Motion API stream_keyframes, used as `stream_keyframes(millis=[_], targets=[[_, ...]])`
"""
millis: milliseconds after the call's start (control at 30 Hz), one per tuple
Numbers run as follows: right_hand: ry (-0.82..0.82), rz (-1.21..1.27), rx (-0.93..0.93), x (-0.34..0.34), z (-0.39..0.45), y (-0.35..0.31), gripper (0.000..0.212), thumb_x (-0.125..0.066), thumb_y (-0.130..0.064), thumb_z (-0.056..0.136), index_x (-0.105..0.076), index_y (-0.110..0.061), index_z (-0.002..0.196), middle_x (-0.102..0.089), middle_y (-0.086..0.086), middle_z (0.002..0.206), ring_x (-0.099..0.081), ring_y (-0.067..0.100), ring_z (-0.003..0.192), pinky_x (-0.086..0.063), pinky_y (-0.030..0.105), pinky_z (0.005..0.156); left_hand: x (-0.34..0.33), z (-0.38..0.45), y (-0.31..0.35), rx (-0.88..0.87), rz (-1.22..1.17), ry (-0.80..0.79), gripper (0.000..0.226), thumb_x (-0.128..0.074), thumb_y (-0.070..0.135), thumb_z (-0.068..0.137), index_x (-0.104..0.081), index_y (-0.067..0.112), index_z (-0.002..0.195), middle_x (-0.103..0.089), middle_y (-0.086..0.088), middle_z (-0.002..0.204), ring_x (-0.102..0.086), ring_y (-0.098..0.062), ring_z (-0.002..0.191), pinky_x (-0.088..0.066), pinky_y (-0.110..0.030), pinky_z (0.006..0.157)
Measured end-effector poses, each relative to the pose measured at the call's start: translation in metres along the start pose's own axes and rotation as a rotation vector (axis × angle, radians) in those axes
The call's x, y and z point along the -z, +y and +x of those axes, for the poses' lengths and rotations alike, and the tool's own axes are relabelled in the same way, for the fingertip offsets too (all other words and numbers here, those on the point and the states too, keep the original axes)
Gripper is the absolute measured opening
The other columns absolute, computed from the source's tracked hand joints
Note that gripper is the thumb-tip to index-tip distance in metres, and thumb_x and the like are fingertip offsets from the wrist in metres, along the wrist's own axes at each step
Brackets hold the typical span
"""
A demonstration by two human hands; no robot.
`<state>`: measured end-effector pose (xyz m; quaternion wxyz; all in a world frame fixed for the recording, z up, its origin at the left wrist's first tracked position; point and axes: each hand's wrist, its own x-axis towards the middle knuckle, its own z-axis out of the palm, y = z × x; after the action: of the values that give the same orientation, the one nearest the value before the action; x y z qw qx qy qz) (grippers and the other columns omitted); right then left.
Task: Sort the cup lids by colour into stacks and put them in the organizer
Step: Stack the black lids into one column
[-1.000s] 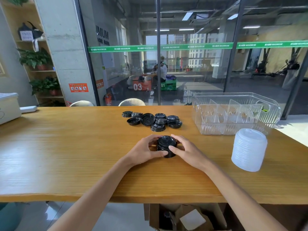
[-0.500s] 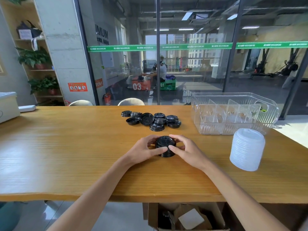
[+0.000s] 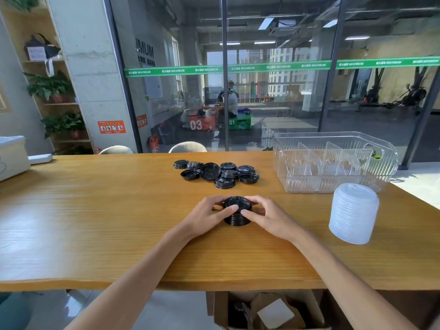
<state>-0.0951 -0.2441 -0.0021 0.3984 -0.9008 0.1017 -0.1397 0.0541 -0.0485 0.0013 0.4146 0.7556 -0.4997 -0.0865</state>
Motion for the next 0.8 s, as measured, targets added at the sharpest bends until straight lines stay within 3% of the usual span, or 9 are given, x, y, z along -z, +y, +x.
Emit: stream_keyframes(millis=[100,233,533,700,800], targets=[[-0.005,-0.033,-0.007,0.0,0.001,0.001,0.067,-0.067,-0.058,0.099,-0.046,-0.033,0.157,-0.046,-0.003,0.157,-0.047,0.015,0.145,-0.039,0.044,0.123,0.002,0.001,-0.004,-0.011,0.031,-0.009,0.054,-0.063,0.061,0.103,-0.066,0.031,0.147,-0.068,0.016,0.139,-0.062,0.001,0.127,-0.049,-0.027,0.105],[-0.006,-0.034,-0.011,-0.001,-0.001,0.001,0.066,-0.067,-0.057,0.1,-0.047,-0.033,0.158,-0.046,-0.004,0.155,-0.046,0.013,0.145,-0.038,0.044,0.124,0.003,0.001,-0.007,-0.006,0.08,-0.042,0.053,-0.063,0.063,0.102,-0.064,0.037,0.148,-0.066,0.019,0.139,-0.06,-0.001,0.131,-0.048,-0.034,0.113],[0.005,0.026,-0.033,-0.004,-0.004,0.004,0.069,-0.066,-0.064,0.097,-0.045,-0.039,0.159,-0.047,-0.009,0.149,-0.048,0.007,0.137,-0.038,0.033,0.114,0.002,-0.002,-0.01,0.007,0.034,-0.009,0.057,-0.067,0.066,0.099,-0.064,0.036,0.148,-0.07,0.026,0.136,-0.062,0.007,0.126,-0.051,-0.024,0.108],[0.004,0.024,-0.038,-0.003,-0.004,0.002,0.072,-0.067,-0.065,0.096,-0.044,-0.039,0.159,-0.046,-0.01,0.148,-0.049,0.006,0.136,-0.038,0.03,0.112,0.003,-0.001,-0.014,0.01,0.021,0.018,0.071,-0.075,0.073,0.088,-0.062,0.038,0.148,-0.07,0.026,0.134,-0.062,0.011,0.124,-0.047,-0.006,0.096],[0.011,0.014,-0.035,-0.003,-0.005,0.001,0.071,-0.068,-0.064,0.095,-0.046,-0.038,0.158,-0.047,-0.009,0.149,-0.05,0.009,0.138,-0.039,0.034,0.116,0.003,0.001,-0.015,0.0,0.014,0.012,0.069,-0.078,0.069,0.089,-0.064,0.035,0.147,-0.071,0.025,0.134,-0.062,0.01,0.124,-0.045,-0.003,0.095]])
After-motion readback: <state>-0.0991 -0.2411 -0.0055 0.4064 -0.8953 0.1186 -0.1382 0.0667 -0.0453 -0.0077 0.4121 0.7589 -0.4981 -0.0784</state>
